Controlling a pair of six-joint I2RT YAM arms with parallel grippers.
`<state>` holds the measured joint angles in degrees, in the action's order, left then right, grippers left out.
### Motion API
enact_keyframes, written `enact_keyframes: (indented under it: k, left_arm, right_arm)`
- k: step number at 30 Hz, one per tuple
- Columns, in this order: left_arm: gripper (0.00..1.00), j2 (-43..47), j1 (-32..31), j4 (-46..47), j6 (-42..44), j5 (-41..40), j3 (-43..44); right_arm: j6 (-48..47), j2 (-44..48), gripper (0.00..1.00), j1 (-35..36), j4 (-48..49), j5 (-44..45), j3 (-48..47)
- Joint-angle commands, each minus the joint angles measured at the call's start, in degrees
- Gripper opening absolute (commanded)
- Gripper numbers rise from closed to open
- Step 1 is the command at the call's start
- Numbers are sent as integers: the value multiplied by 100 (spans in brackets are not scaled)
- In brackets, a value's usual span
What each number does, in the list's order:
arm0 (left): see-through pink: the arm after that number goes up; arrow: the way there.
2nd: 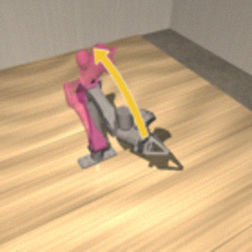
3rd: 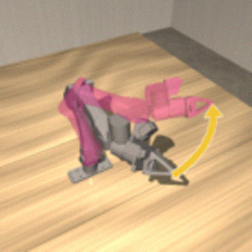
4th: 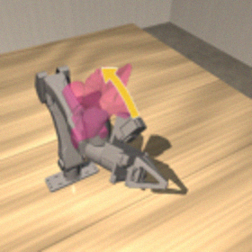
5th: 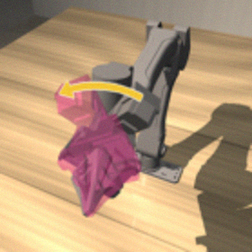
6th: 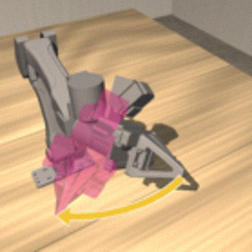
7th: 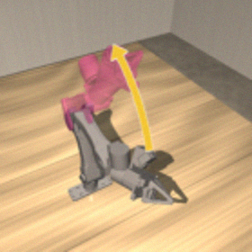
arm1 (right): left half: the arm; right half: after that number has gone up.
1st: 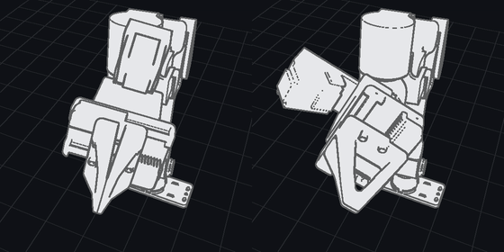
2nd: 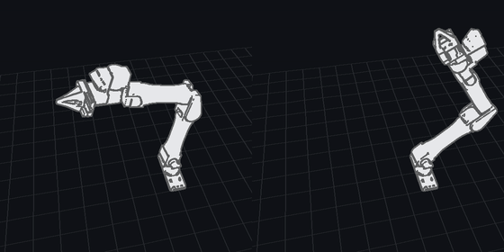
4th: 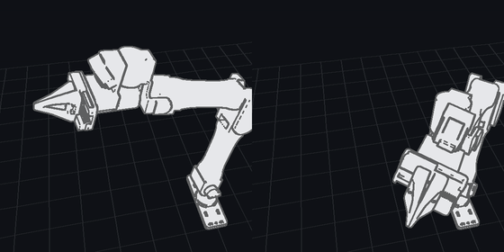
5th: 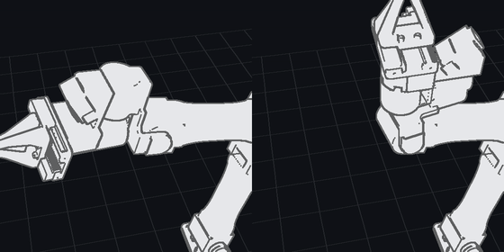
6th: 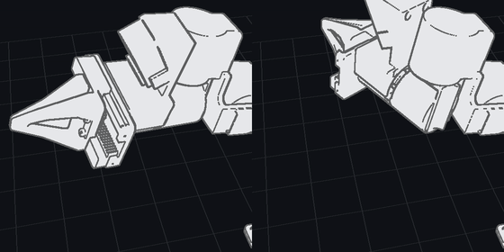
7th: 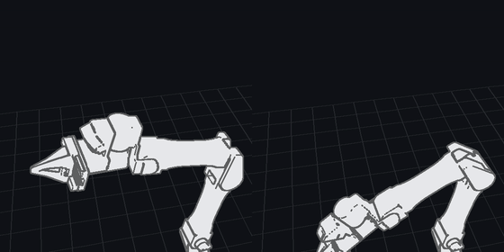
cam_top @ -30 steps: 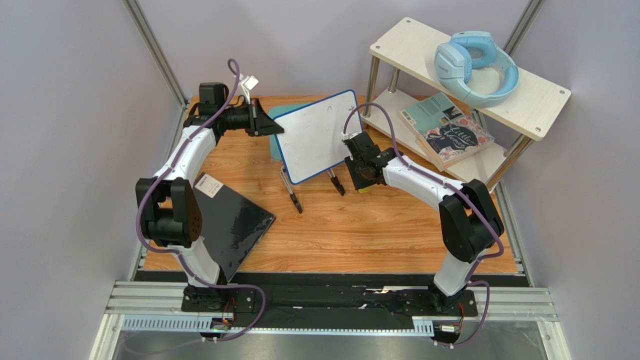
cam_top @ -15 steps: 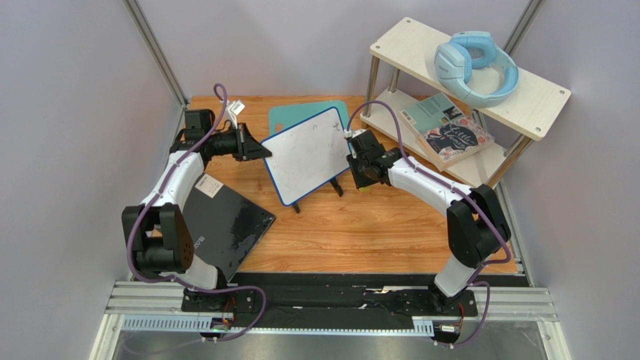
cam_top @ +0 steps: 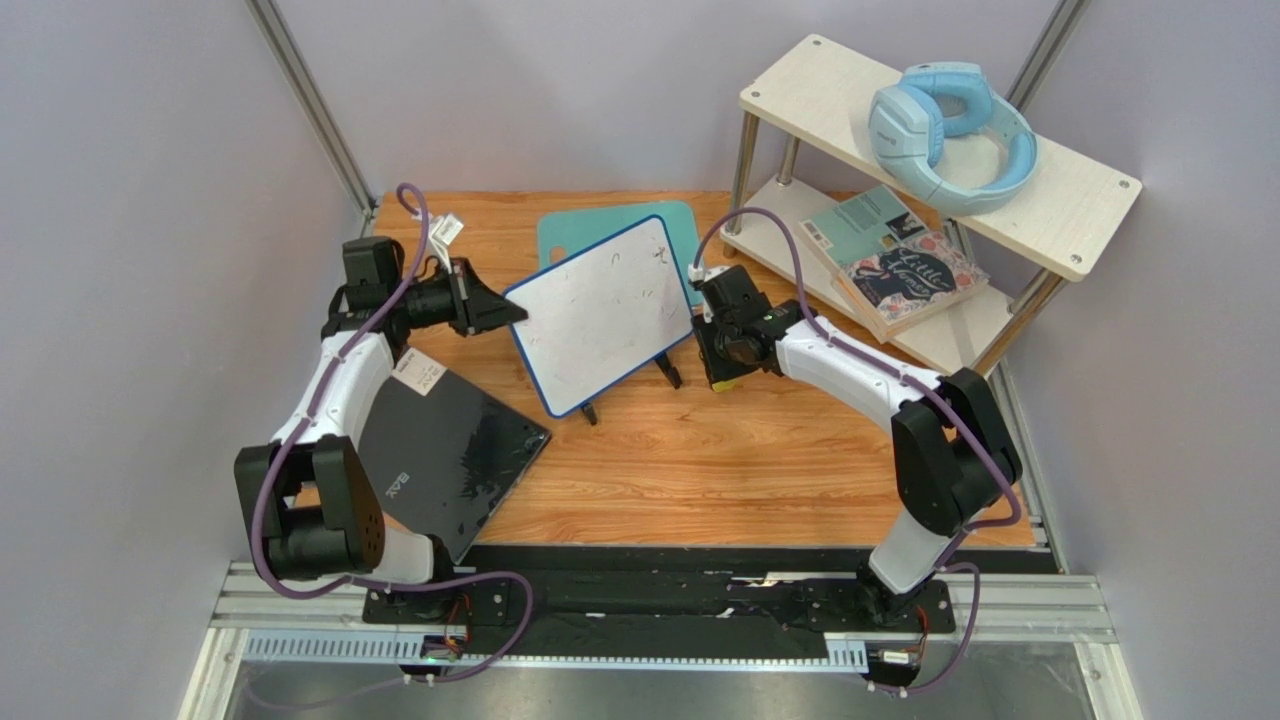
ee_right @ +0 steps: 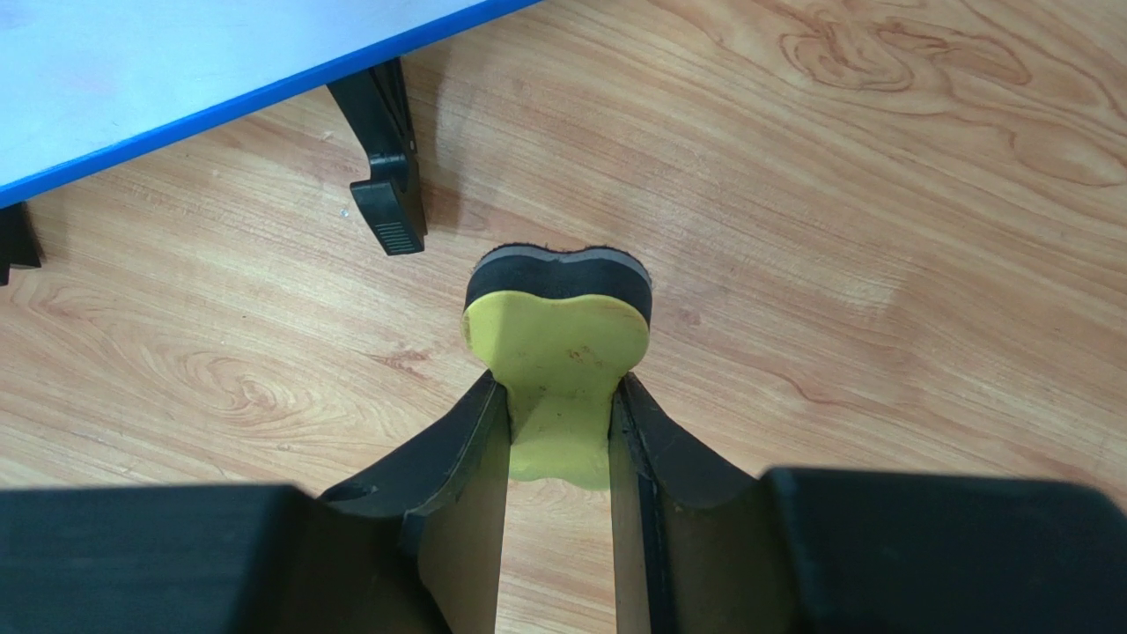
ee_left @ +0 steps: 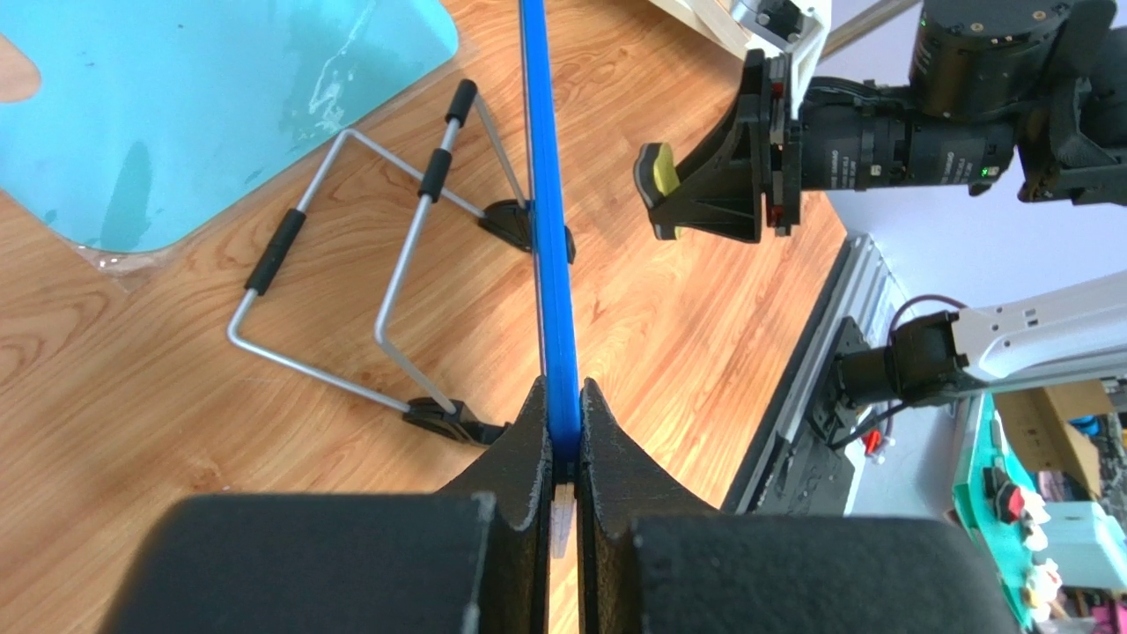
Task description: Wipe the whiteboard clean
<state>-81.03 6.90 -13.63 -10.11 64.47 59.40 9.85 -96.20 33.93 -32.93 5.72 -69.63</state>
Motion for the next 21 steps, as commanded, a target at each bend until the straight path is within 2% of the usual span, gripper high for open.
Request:
enact_keyframes:
  k: [1,7,13,21]
  left_arm:
    - [0,413,14,1265,-421,593,-174]
    - [0,264,14,1486,-527,822,-139]
    - [0,44,14,986,-45,681,-200]
    - [0,-149,14,783,211,690,-139]
  right_arm:
    - [96,216,0,-27,278,-123,89]
    - [131,225,0,-18,357,-158,256]
    - [167,207,0,-18,428,-211,344]
    - [105,216,0,-27,410,-167,292]
